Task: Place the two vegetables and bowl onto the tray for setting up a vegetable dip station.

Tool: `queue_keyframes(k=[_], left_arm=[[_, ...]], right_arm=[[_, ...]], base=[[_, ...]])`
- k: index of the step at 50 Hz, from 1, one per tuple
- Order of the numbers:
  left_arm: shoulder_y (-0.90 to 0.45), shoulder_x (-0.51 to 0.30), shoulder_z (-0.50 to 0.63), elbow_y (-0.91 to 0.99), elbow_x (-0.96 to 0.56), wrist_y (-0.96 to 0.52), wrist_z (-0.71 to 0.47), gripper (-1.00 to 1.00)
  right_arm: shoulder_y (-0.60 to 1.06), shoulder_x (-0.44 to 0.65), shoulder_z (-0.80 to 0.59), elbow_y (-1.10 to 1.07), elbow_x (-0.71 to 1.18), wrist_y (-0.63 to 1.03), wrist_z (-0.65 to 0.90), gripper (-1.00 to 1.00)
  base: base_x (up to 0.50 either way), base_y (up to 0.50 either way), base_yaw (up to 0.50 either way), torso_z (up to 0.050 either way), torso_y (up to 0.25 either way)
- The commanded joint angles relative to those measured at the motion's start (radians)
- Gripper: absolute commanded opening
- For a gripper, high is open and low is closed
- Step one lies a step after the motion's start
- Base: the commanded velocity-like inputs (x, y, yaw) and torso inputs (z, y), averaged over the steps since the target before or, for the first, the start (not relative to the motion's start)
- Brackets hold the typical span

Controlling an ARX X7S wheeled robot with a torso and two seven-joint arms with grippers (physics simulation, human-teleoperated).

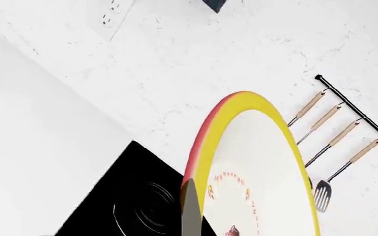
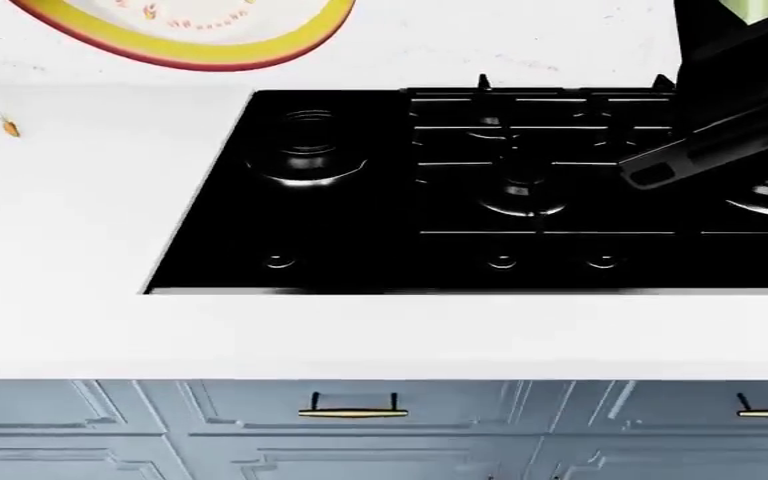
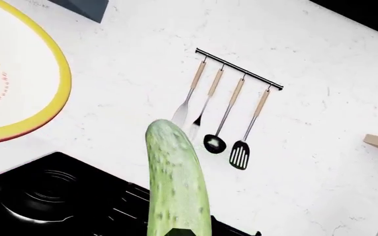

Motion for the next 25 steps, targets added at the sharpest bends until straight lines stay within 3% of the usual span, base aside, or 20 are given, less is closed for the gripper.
queue_keyframes(k=[1,25], left_arm=[[-0.010,-0.001,-0.005,-0.003,0.004,0.006,0.008,-1.00],[-0.016,-0.003,0.003,0.000,0.001,0.011,0.007,-1.00]], right_arm=[[0.004,0.000,-0.003,-0.003,-0.008,0.008,-0.006,-1.00],[0.022,-0.002,-0.016,-0.008,-0.005,0.017,-0.013,-1.00]], base=[[0.16,0.50,0.00,0.000,0.000],[0.17,0.50,0.00,0.000,0.001]])
